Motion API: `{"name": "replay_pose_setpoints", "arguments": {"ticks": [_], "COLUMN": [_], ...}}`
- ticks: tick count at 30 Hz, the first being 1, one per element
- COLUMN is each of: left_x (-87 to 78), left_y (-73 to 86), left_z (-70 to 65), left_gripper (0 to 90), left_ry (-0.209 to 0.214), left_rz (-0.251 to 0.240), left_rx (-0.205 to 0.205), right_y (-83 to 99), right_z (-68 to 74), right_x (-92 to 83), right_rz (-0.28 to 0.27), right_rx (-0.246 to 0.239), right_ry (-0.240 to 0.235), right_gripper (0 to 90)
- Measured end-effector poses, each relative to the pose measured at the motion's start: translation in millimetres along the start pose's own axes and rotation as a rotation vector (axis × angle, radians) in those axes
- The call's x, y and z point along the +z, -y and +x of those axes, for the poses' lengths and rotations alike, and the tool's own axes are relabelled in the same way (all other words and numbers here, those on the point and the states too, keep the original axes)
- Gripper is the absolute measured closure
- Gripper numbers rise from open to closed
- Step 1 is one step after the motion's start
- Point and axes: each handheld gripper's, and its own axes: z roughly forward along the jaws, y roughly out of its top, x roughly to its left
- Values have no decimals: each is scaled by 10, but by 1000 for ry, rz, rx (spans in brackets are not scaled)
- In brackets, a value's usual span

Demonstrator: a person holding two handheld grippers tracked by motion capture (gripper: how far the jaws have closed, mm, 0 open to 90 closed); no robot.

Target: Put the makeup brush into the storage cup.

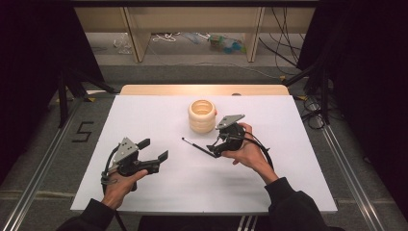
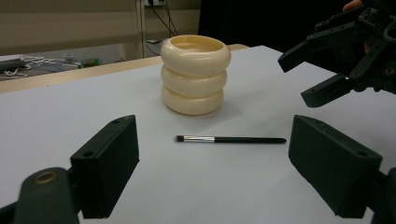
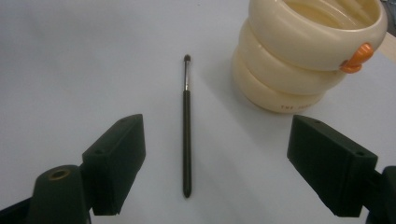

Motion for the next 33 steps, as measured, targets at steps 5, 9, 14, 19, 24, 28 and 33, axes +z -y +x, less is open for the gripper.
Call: {"name": "replay_pose_setpoints", "arguments": {"ticks": [5,9,14,19,24,28,33], "left_x": [0,-1,1,2,3,2,4], "left_y": [0,0,1,3,3,0,4], "left_z": [1,4,4,1,1,8,-2], "left_gripper": [159,159,159,158,158,158,158], "left_ry": [0,-1,-3,-5,-6,-5,-6], "left_rz": [0,0,1,3,2,3,4], "left_rx": [1,1,0,-3,-1,10,-5], "right_y": [-42,-60,-81,-118,-157,-181,-199], "right_z": [31,41,35,43,44,51,63], "right_x": [70,141,174,228,281,333,419], "right_rz": [13,31,47,59,93,99,116], "right_rx": [-14,-12,-14,-11,-18,-18,-17], "right_ry": [-7,-11,-12,-21,-27,-28,-29], "right_gripper": [212,238,238,238,236,238,243]}}
